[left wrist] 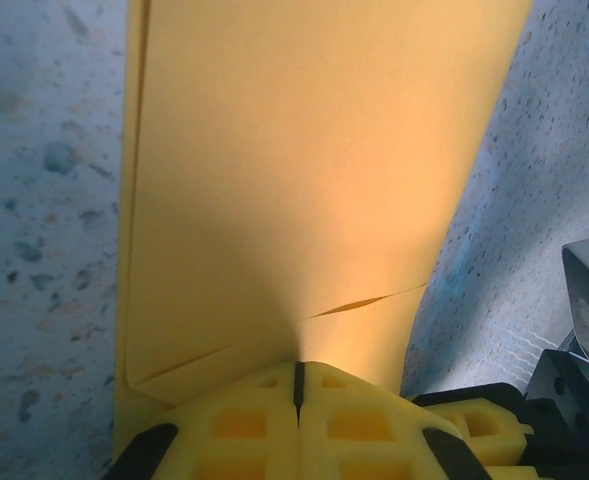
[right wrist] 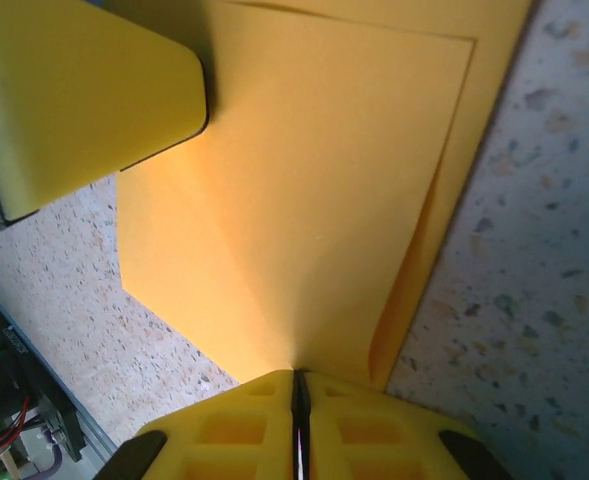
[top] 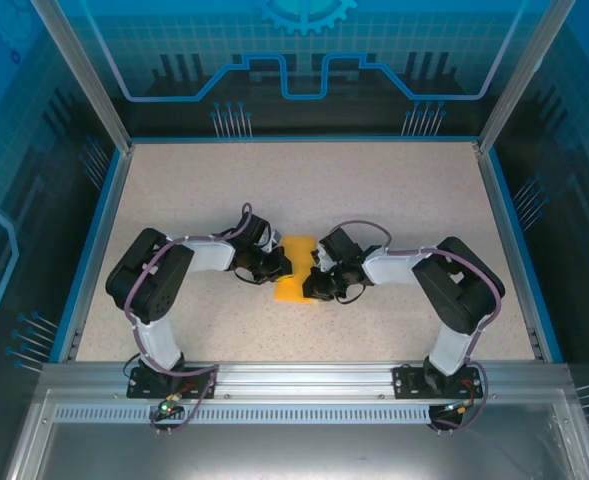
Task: Fold a paper plane with a square sheet of paper (pick it up from the middle)
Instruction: Fold the triangle a second time at the center of the table, then turn over the paper at the center of the table.
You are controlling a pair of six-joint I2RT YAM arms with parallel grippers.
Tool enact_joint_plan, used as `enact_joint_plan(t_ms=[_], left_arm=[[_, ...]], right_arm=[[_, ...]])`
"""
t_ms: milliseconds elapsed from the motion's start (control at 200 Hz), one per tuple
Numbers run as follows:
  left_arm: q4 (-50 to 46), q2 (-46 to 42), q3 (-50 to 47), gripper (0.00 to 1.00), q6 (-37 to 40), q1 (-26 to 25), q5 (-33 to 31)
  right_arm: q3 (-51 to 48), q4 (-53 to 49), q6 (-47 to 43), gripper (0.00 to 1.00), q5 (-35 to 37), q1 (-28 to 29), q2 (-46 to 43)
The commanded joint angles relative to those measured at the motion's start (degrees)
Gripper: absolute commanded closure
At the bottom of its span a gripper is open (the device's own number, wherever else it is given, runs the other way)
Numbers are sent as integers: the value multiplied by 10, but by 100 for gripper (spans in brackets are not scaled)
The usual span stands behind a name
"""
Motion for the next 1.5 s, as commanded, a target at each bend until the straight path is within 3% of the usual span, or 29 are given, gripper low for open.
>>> enact_joint_plan(t_ms=[0,380,550,890,1150,1345,1496], left_arm=[[-45,30,-4,98,12,-2,-45],[-44,21,-13,98,12,-2,-44],[-39,21,-14,98,10,-2,-42],[-38,23,-15,98,10,-2,-39],[-42,25,-11,98,13,-2,-40],[-44,24,-9,98,11,-2,-39],[-46,13,-12,98,13,-2,-36]], right_arm=[[-23,-41,9,90,38,7,30],[-12,-40,21,90,30,6,-67],[-3,-29,18,89,9,8,-50],[-58,-3,39,90,37,10,9],[-72,-15,28,89,46,20,-55],[-67,-47,14,90,54,20,-24],[-67,-19,24,88,44,12,-70]])
